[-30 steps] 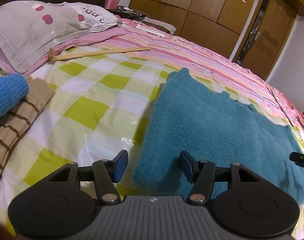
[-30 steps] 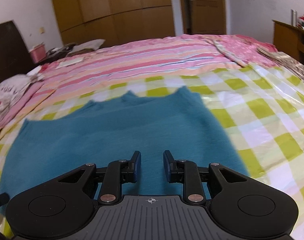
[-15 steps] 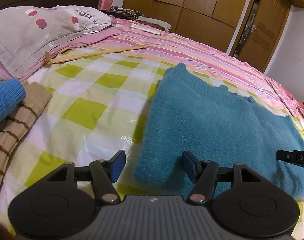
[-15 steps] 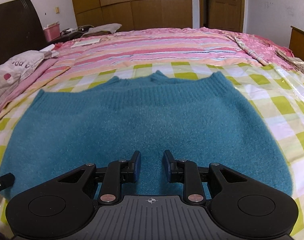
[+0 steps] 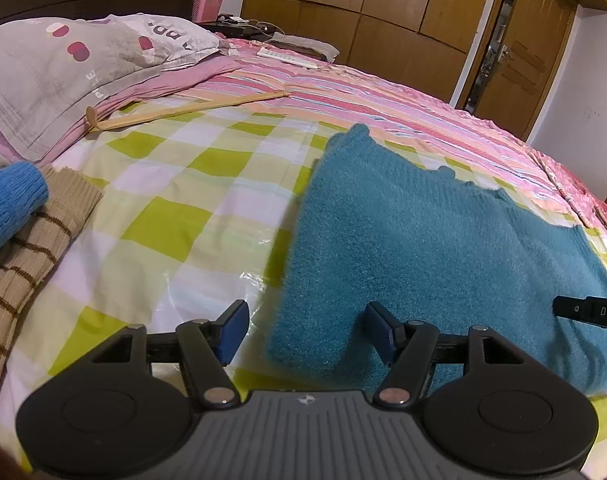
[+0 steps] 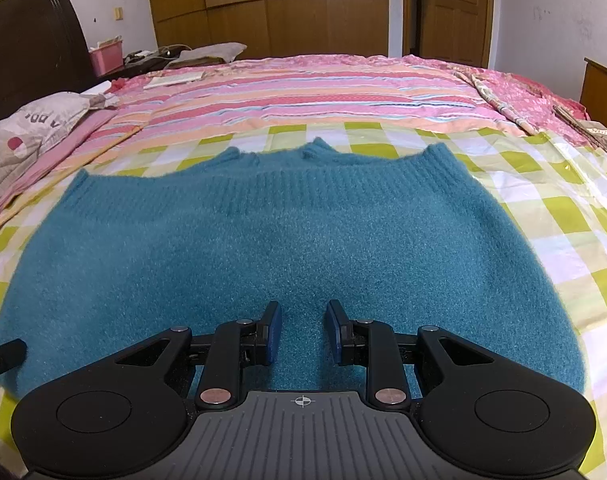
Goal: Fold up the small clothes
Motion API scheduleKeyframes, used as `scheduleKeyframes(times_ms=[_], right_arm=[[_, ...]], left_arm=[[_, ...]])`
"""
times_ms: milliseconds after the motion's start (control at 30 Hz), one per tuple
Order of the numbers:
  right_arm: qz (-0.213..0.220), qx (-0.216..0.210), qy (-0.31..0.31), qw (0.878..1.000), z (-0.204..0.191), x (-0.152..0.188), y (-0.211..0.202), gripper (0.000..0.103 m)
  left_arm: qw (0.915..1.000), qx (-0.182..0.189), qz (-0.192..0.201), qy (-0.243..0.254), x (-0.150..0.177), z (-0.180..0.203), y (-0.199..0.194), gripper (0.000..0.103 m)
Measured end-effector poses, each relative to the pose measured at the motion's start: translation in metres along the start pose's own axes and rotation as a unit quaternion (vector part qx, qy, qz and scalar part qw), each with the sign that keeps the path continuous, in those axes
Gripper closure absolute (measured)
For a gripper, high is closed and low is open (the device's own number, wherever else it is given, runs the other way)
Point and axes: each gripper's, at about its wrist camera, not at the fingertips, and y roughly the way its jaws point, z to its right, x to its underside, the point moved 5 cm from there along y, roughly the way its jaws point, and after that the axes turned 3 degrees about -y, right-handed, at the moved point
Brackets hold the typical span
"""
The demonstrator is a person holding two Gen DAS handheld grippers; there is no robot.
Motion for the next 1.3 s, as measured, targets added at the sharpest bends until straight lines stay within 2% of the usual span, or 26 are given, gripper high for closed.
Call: scheduleKeyframes(times_ms=[1000, 1300], right_arm=[[-0.011, 0.004, 0.013, 1.000, -0.001, -0.006, -0.002, 0.076], [-0.001, -0.023, -0.002, 1.000, -0.026, -0.020, -0.007, 0.076]], left_arm=[[1.0000, 0.005, 0.001, -0.006, -0.003, -0.004, 0.001, 0.030], [0.9999, 0.004, 0.002, -0.011, -0.004, -0.007, -0.001, 0.030]])
